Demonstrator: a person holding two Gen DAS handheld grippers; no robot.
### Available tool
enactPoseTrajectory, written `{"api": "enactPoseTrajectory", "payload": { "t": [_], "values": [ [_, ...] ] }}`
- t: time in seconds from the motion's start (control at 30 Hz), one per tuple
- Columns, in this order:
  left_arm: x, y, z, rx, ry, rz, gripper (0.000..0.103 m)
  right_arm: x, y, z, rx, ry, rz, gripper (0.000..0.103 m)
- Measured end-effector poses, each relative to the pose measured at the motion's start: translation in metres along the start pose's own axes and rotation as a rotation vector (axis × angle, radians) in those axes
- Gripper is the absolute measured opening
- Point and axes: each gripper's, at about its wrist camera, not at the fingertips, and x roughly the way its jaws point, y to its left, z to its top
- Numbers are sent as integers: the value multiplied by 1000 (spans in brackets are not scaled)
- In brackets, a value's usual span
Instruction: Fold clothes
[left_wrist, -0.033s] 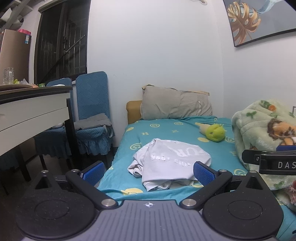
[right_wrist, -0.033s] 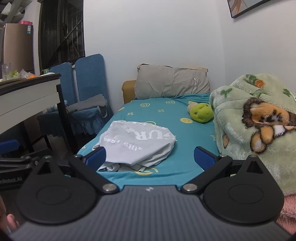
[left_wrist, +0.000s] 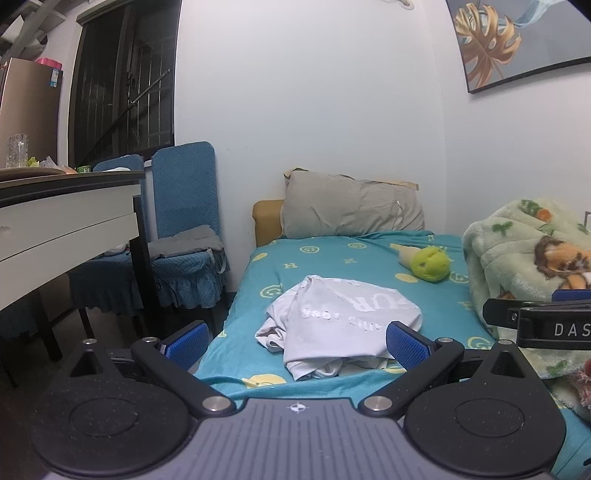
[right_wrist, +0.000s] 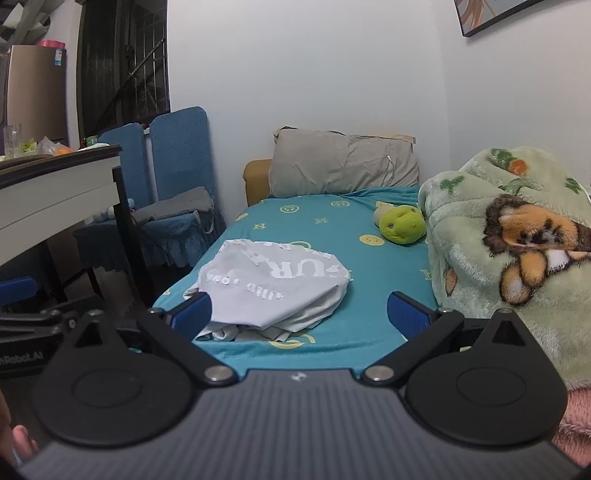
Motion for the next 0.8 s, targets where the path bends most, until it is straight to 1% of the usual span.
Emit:
{"api": "enactPoseTrajectory", "payload": {
  "t": [0.27,0.4,0.8],
  "values": [
    [-4,3,-4,-3,1,8,103,3,3,0,-26,11,-14,103],
    [1,2,-2,-6,19,7,103,4,4,-2,-17,16,-13,103],
    [2,3,-2,-8,34,12,103,2,5,-3,-17,13,-15,103]
  ]
}}
